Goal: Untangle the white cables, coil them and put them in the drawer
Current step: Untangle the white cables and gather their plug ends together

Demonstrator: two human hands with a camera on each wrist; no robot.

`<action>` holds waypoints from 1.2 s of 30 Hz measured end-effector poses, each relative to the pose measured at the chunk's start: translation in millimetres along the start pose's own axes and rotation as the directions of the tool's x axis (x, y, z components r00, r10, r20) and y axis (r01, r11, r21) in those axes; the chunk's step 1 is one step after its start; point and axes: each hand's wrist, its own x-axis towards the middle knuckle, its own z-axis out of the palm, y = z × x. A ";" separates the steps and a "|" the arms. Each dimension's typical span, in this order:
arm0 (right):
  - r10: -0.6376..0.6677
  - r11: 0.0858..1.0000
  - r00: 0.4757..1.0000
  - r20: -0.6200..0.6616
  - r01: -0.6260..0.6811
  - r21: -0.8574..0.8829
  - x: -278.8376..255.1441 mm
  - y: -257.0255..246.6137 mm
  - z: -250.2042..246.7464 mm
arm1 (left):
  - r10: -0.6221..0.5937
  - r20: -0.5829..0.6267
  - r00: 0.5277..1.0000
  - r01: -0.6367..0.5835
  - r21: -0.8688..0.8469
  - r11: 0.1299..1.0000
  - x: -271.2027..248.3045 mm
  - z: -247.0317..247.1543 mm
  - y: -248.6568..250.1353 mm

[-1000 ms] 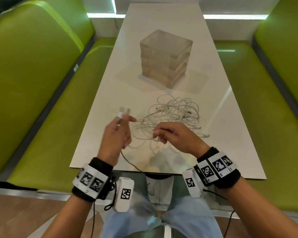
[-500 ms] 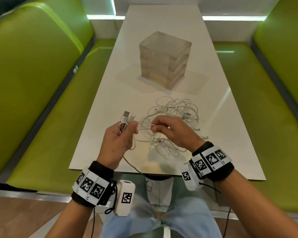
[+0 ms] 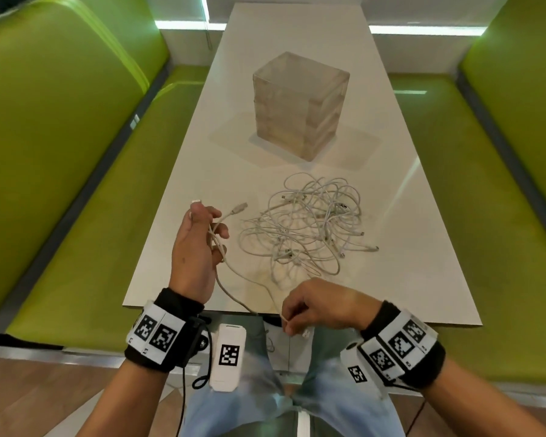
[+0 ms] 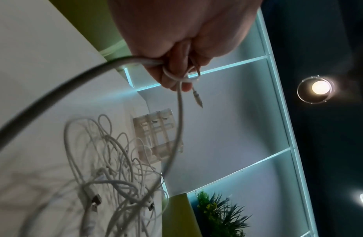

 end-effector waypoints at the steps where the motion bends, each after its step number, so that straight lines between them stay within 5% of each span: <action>1: 0.024 1.000 0.999 0.026 -0.023 -0.004 1.1 1.8 5.3 | -0.024 0.010 1.000 0.024 -0.038 0.999 -0.8 1.3 0.6; 3: 0.068 0.997 0.998 0.015 -0.067 -0.028 -0.3 0.7 6.7 | -0.068 0.049 0.996 0.074 -0.119 0.990 -2.6 3.3 0.2; 5: 0.080 0.996 0.987 -0.138 -0.084 -0.022 -5.3 -7.8 -3.5 | -0.095 0.104 0.990 0.112 -0.169 0.979 -5.0 4.1 -0.8; 9: -0.009 0.964 0.901 -0.433 0.123 0.235 -10.5 -41.9 -21.2 | -0.098 0.194 0.976 0.134 -0.180 0.975 -12.3 11.5 -4.4; 17: -0.010 0.884 0.876 -0.483 0.233 0.404 -0.2 -61.7 -9.4 | -0.161 0.325 0.932 0.226 -0.171 0.959 -14.9 10.8 -6.0; 22: 0.020 0.881 0.844 -0.536 0.239 0.409 -1.1 -56.4 -3.8 | -0.186 0.403 0.896 0.328 -0.318 0.889 -12.8 9.5 -7.1; 31: 0.010 0.897 0.831 -0.556 0.239 0.373 -3.3 -52.5 2.4 | -0.184 0.277 0.943 0.300 -0.468 0.831 7.5 -5.0 -10.1; 36: -0.003 0.907 0.848 -0.530 0.226 0.357 -6.3 -50.2 -0.6 | -0.105 0.185 0.977 0.181 -0.465 0.867 11.9 -6.2 -10.0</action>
